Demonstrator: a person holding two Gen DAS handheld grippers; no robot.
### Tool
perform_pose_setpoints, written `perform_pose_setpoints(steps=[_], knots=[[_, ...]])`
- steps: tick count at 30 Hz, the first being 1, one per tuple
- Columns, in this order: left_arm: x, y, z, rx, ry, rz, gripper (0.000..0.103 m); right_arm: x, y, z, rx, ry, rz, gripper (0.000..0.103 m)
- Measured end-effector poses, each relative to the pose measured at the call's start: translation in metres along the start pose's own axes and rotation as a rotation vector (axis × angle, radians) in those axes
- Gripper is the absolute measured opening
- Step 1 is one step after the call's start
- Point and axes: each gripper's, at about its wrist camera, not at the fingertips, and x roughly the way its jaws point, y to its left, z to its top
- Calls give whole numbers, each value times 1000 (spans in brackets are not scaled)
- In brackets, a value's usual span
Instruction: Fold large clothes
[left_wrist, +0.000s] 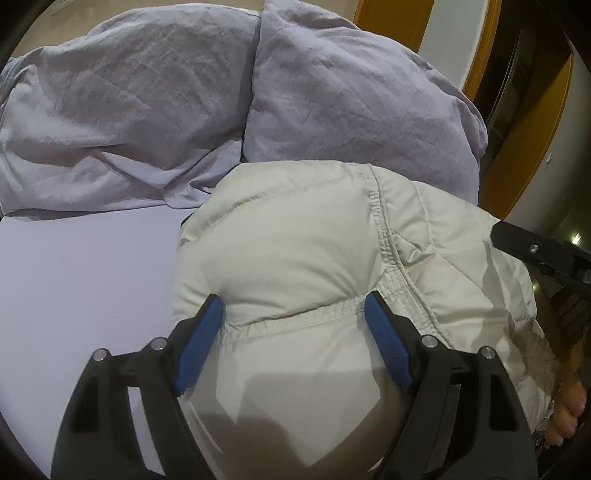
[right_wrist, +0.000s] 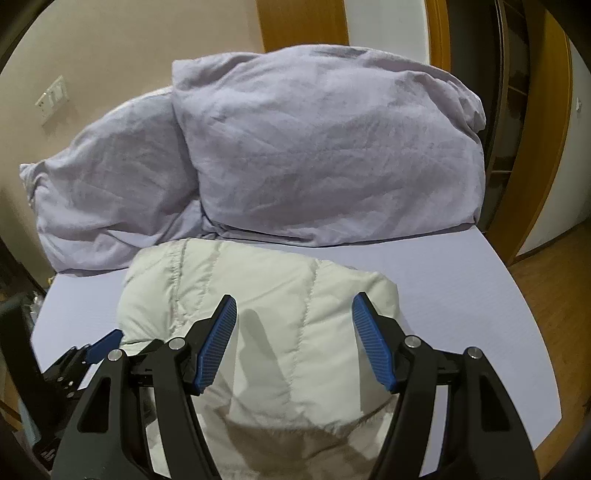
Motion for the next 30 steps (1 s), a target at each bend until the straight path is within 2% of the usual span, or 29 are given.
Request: perform_pose_setpoints(steps=[10,30], knots=[[9,-5,-1,34,4,0,79,38,-17,-23,15,37,-34,67],[15,-18,-8,113,-32,30,82,67,-36,-61,71,-57,7,70]])
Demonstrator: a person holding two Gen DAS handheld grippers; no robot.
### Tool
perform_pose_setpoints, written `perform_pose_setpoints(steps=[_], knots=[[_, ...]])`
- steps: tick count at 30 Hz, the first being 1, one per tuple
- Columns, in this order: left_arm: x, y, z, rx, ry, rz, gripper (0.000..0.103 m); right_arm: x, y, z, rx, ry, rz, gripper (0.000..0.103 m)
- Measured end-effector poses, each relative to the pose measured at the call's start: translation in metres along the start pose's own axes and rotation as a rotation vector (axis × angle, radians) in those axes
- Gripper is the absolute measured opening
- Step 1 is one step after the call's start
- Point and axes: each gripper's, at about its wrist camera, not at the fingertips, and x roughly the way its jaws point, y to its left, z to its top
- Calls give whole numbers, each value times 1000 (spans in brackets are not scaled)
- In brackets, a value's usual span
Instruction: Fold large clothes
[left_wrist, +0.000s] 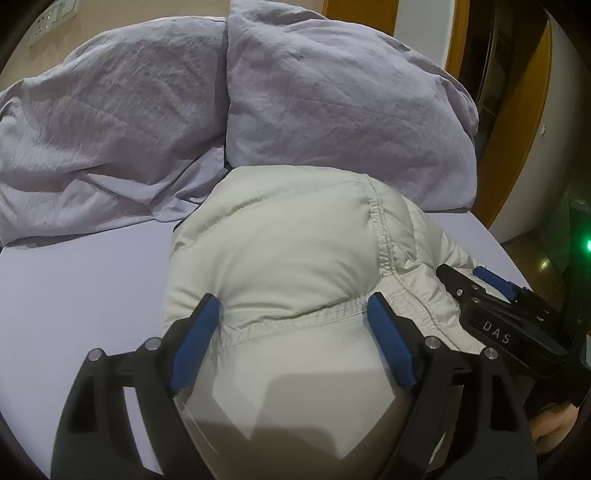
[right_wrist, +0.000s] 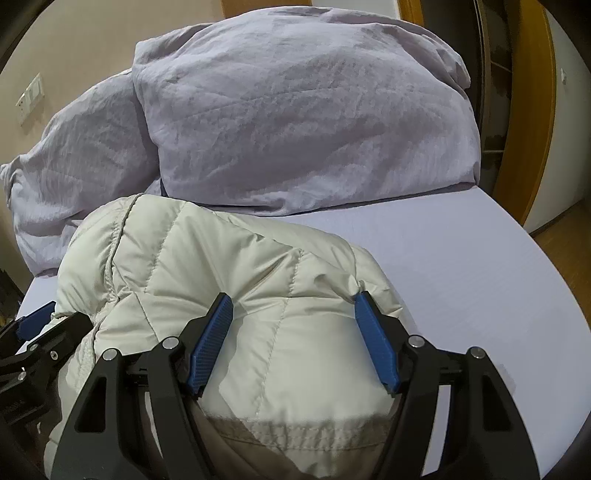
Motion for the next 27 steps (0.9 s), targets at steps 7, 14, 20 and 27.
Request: perform_pose_setpoints(steps=[7,14,20,27], knots=[[1,-2,-3,14,-19,8,84,3,-2,-5,6,-18,-5,72],[3,-2,-6,19,-28,14,85,6,-2,-7,6,-23,-5,73],[4,-3,-9,30,-45,24,85,9,-3,-10,3,-29,-3,73],[3,-5,-8,42,-45,38,86,10,2,-5,-17,2,-34,75]])
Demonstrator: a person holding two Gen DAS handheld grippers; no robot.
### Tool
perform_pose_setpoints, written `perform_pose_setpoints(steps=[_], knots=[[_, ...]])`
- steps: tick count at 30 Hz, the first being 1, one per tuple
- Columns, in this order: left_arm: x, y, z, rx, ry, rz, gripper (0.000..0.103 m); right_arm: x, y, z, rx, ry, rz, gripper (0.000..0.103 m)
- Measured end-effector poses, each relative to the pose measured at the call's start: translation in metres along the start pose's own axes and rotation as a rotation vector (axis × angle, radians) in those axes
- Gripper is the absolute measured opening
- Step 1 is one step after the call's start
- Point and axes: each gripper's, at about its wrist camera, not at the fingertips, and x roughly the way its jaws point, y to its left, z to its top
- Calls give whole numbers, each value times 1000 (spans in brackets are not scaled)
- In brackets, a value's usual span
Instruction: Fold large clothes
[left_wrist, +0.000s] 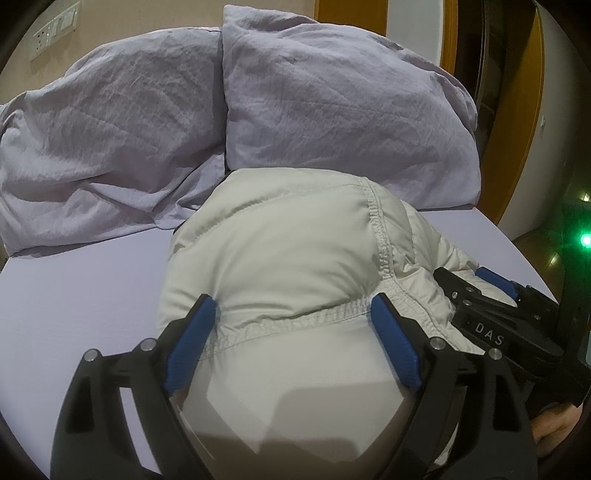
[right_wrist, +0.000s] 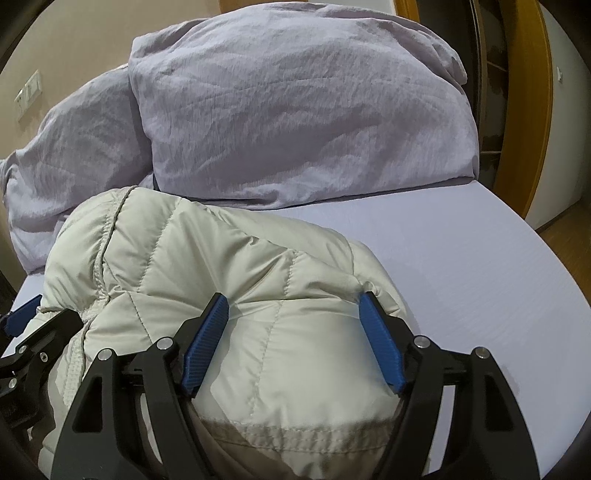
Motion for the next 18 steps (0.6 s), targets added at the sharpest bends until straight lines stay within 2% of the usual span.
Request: perform_pose_setpoints(steps=[6,12,18], knots=[[-13,3,12,4,13,9,87,-12,4,17,-29,49,-49,78],[-28,9,43,-41,-45,-4,87,-33,-5,47,30,-15,-41,78],[-11,6,57,-45,-13,20,87,-26,6,56,-16,-18,-46,78]])
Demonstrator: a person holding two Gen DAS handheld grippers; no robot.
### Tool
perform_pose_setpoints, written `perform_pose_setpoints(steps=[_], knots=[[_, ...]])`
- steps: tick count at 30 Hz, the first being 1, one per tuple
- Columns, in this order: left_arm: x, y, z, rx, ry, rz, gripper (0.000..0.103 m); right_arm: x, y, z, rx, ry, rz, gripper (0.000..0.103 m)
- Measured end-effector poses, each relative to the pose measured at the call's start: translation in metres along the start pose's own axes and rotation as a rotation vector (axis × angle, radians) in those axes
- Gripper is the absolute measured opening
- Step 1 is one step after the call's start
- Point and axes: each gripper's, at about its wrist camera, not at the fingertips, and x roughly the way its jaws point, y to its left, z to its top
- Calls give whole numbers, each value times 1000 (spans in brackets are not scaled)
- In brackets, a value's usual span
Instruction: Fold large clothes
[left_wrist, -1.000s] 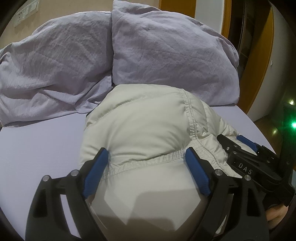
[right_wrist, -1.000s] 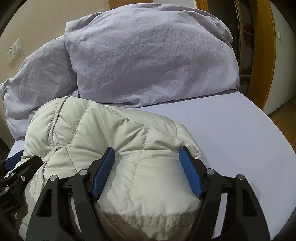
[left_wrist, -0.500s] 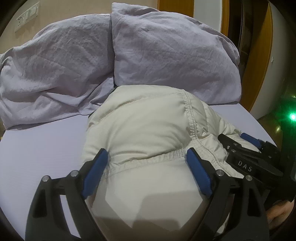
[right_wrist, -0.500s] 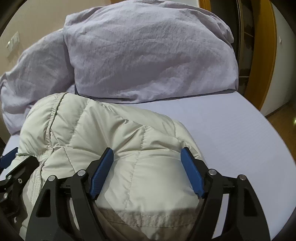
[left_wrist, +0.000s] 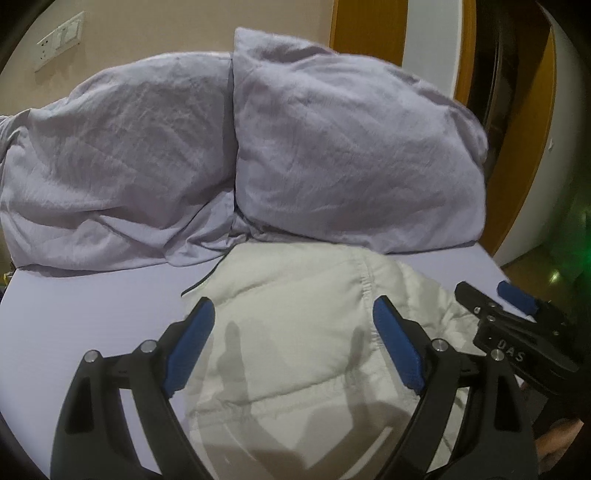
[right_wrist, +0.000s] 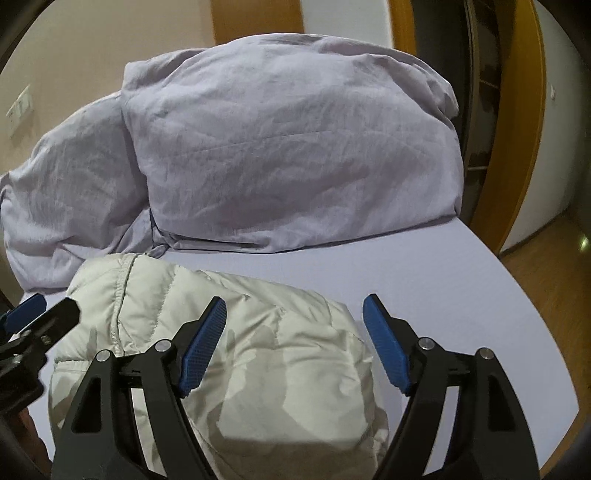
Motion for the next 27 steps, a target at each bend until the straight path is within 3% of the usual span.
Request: perform_pose_setpoints(steps=[4,27], knots=[[17,6,-11,-32,51,11,88,14,2,-10,-8,39,-5,78],[35,8,-30,-21,22,-20,95,39,0,-34,13,22,14,78]])
